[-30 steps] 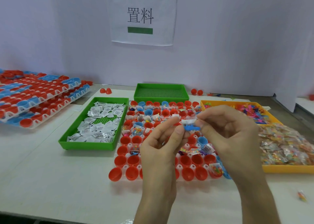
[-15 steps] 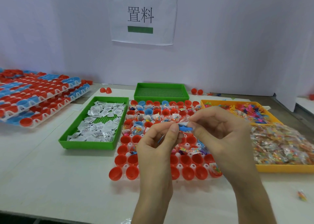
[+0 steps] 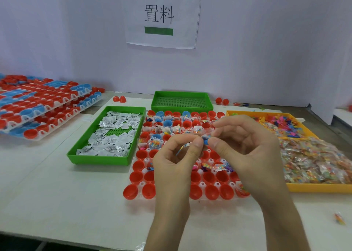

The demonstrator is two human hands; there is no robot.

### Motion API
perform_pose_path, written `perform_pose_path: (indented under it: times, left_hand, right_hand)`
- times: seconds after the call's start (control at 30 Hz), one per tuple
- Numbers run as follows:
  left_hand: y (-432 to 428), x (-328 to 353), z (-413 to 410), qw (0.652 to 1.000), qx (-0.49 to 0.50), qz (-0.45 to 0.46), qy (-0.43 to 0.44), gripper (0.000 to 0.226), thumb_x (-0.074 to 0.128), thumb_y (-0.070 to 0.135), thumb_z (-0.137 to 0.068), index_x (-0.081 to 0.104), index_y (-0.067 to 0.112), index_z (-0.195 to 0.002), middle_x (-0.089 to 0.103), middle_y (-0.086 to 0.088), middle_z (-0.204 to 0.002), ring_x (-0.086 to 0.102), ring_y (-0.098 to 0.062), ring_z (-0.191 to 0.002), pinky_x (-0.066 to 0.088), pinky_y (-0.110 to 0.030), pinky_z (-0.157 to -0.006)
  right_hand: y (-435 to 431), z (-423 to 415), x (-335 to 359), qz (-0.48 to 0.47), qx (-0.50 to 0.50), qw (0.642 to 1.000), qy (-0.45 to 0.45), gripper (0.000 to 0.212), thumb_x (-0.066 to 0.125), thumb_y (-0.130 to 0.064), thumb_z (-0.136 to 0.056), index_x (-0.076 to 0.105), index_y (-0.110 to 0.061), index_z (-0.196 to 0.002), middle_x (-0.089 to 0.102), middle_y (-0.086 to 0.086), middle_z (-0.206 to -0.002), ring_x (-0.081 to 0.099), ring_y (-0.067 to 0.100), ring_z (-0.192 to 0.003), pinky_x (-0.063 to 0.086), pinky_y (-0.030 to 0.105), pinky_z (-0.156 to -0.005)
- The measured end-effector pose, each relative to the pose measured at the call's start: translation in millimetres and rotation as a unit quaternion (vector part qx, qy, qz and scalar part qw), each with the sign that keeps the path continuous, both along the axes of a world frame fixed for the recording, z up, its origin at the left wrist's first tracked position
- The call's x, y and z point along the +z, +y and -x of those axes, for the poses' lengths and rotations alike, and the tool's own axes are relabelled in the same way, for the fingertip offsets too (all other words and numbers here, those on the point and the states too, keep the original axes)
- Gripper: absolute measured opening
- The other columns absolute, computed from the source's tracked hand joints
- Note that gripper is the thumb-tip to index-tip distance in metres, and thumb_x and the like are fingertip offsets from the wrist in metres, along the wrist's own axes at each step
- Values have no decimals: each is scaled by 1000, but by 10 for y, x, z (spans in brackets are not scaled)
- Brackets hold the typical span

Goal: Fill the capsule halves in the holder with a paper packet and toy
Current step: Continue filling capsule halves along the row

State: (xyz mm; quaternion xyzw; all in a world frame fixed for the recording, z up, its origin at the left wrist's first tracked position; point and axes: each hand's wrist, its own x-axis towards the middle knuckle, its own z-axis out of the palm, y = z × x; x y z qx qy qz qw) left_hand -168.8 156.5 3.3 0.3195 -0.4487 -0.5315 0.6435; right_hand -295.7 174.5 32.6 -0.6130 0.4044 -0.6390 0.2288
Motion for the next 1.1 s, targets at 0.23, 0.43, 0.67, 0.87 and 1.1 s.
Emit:
perform_pose_path:
  times: [0.23, 0.43, 0.67, 0.87, 1.1]
  left_hand:
    - [-84, 28, -225, 994, -77, 13, -76, 35, 81, 27, -71, 77, 39, -104, 76, 1, -95, 74, -11, -88, 56, -17, -70]
    - [-118, 40, -420, 985, -135, 24, -101, 30, 78, 37, -71, 80, 28, -99, 78, -2, -94, 73, -15, -90, 56, -24, -78]
    - [-124, 133, -739, 986, -85, 48, -137, 27, 83, 27, -69, 81, 20, -95, 78, -7, -94, 75, -22, -92, 58, -24, -77]
    - [-168, 172, -1023, 979, 10, 4, -204, 28, 82, 37, -61, 82, 24, -86, 78, -3, -80, 75, -15, -75, 55, -16, -67]
    - [-554, 33, -1335, 850, 63, 13, -522, 8, 86, 20, -74, 83, 23, -80, 74, 9, -73, 67, 0, -70, 47, -10, -63]
  right_hand:
    - [18, -29, 8, -5, 9, 1000, -3, 26, 76, 9, -78, 70, -10, -95, 73, 6, -82, 72, 15, -78, 57, 19, -72]
    - [8, -132, 2, -14, 51, 999, -7, 25, 76, 7, -79, 70, -15, -91, 73, 5, -83, 73, 18, -80, 57, 23, -72]
    - [-24, -425, -22, 2, 49, 999, -22, 24, 76, 7, -81, 70, -16, -87, 74, -2, -83, 73, 12, -80, 56, 16, -71]
    - [-77, -568, -104, 0, -31, 999, -29, 22, 77, -2, -84, 71, -22, -91, 74, -9, -90, 73, 12, -83, 56, 17, -72]
    - [-111, -125, -88, 27, -175, 980, -90, 28, 68, 2, -87, 70, -25, -82, 71, -10, -79, 68, 8, -71, 53, 17, -66]
